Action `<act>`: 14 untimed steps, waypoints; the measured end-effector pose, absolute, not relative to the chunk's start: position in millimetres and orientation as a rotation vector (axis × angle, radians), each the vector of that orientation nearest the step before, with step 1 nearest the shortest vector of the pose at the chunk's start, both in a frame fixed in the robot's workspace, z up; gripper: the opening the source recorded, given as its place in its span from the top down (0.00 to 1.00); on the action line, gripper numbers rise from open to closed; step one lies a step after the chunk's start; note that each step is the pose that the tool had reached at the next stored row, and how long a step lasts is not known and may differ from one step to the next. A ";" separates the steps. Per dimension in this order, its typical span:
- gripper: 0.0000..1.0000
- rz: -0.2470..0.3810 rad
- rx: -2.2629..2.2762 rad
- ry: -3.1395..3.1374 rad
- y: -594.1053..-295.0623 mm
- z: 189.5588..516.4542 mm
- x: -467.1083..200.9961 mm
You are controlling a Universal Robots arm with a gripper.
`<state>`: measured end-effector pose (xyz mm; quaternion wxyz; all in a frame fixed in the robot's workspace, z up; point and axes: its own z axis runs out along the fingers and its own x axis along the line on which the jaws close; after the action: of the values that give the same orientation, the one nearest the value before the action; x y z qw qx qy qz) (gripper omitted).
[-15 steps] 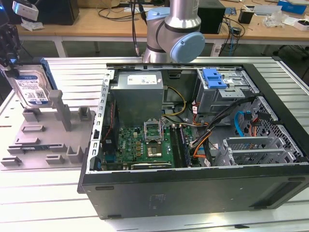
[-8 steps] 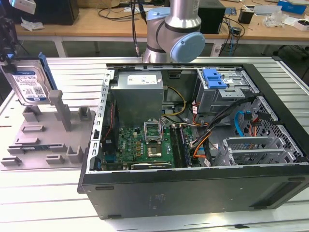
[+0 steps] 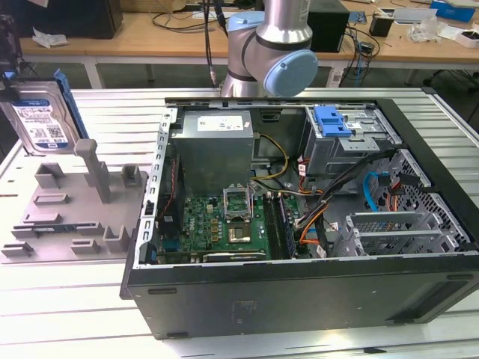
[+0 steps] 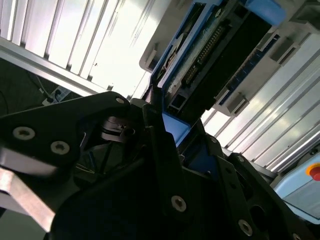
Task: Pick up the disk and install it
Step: 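Pick up the disk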
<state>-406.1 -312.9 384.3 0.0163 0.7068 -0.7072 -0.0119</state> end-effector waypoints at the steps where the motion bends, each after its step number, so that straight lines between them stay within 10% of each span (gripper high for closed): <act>1: 0.64 -0.037 2.198 -2.199 -312.9 386.3 -406.1; 14: 0.64 -0.037 2.198 -2.199 -313.5 413.9 -406.1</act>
<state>-406.1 -313.5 413.9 0.0163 0.7067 -0.7072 -0.0118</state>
